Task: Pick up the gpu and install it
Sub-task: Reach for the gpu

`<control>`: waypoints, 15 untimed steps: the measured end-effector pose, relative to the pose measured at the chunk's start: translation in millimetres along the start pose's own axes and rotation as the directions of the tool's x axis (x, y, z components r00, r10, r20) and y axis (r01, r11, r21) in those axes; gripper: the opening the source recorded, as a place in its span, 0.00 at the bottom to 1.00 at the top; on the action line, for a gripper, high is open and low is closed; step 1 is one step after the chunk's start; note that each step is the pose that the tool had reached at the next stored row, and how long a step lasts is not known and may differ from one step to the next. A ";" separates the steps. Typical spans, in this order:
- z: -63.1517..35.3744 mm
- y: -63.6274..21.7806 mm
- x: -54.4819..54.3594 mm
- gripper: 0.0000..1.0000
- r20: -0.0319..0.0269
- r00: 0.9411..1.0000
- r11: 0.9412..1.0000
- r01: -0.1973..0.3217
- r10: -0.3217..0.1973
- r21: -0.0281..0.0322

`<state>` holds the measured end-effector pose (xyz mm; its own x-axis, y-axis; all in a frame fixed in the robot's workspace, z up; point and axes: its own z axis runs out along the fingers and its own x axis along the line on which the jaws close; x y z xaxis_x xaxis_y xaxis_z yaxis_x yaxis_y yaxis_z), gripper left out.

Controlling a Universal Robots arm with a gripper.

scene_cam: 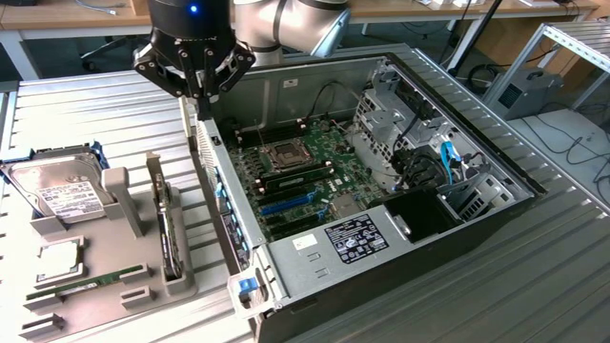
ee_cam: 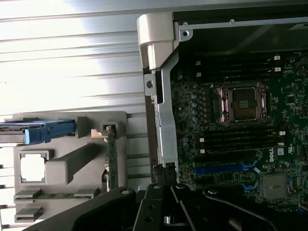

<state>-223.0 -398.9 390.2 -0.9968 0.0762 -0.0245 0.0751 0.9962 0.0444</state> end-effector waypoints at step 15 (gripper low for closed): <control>0.4 -0.3 3.1 0.11 0.000 1.000 1.000 0.000 0.000 0.000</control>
<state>-226.1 -398.9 389.7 -0.9968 0.0762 -0.0245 0.0751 0.9962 0.0444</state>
